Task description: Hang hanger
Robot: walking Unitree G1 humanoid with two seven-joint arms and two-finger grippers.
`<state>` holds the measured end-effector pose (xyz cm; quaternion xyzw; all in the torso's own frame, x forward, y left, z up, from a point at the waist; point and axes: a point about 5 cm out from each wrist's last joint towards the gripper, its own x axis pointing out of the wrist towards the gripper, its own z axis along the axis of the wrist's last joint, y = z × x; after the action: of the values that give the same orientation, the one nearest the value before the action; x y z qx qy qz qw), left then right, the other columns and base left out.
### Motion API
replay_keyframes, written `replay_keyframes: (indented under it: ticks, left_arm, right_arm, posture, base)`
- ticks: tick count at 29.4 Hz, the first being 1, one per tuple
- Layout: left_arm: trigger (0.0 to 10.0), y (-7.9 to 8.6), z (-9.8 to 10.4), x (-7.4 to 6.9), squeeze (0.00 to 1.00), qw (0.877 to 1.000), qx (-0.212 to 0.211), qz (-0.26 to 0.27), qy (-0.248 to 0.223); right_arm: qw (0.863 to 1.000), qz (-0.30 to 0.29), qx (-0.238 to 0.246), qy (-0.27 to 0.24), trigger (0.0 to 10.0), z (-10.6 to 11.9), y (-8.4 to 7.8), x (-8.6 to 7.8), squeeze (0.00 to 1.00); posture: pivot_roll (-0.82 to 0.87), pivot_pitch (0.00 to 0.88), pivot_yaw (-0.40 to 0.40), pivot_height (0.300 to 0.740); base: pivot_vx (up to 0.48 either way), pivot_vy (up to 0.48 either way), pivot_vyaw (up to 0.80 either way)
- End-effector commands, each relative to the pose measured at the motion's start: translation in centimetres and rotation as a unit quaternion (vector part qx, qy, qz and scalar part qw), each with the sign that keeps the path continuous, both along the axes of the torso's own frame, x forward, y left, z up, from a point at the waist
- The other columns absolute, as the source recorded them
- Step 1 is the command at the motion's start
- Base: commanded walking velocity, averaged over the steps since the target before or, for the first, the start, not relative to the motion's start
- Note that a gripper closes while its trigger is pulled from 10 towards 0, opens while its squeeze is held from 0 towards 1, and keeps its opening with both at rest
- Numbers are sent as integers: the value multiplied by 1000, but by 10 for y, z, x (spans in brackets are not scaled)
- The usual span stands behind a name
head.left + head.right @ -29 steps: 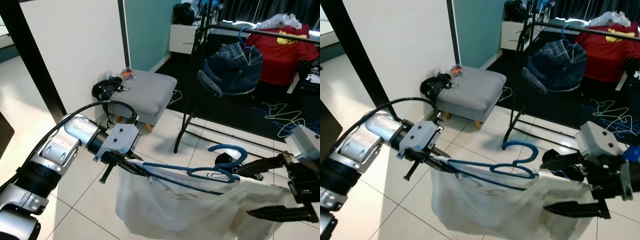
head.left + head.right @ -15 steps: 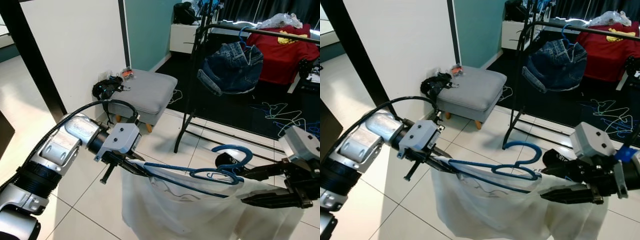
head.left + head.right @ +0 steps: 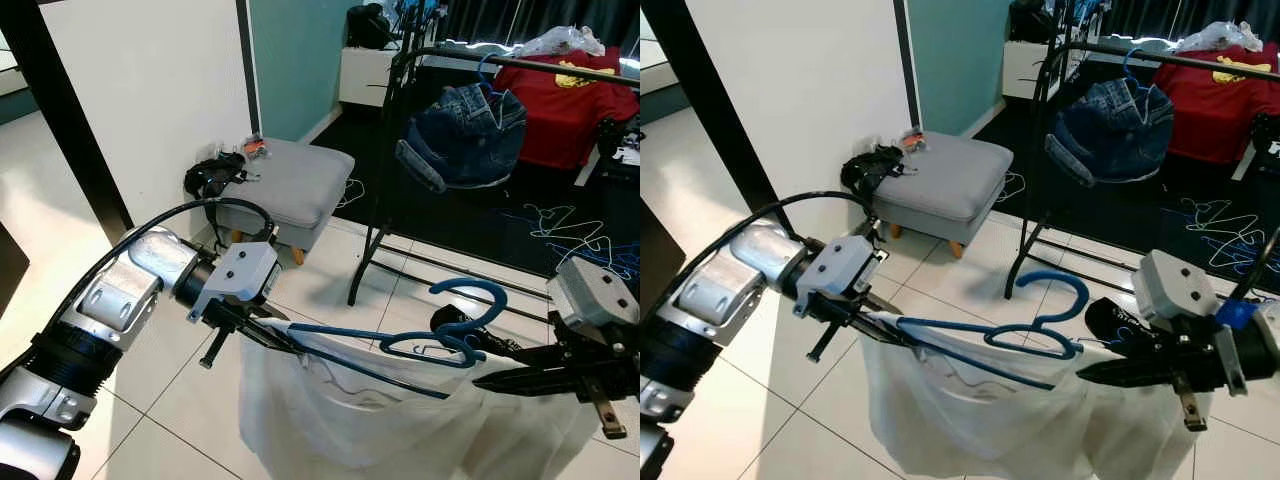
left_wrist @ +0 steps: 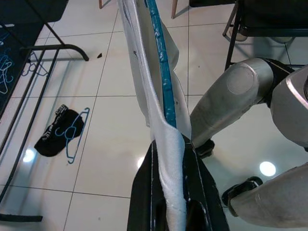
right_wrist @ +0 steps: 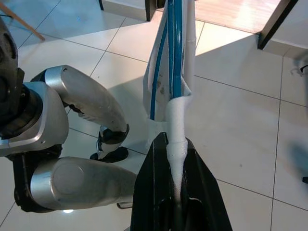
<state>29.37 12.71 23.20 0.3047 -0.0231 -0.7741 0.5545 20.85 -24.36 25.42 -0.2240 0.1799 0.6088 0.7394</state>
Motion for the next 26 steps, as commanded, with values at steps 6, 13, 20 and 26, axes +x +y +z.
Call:
replay_keyframes:
  ticks: [6, 13, 20, 26]
  left_arm:
    - [4235, -1, 8, -1, 0, 1000, -12, -6, 16]
    - [10000, 1, 1, 5, 1000, 999, -15, 27, 43]
    - [10000, 12, 0, 17, 1000, 994, -48, 86, 51]
    - [10000, 27, -6, 28, 1000, 975, -112, 179, 63]
  right_arm:
    - [1000, -6, 4, -5, 0, -6, 2, 1, 0]
    - [1000, -18, 4, -5, 0, -12, 0, 1, 0]
    - [998, -55, -4, 8, 0, -28, -7, 1, 0]
    - [986, -167, 11, 3, 0, -56, -24, 11, 0]
  posture:
    - [-32, 47, 26, 740]
    - [-36, 48, 25, 740]
    - [-36, 49, 21, 740]
    - [-31, 51, 16, 740]
  base:
    - [0, 0, 0]
    - [0, 0, 0]
    - [0, 0, 0]
    - [0, 0, 0]
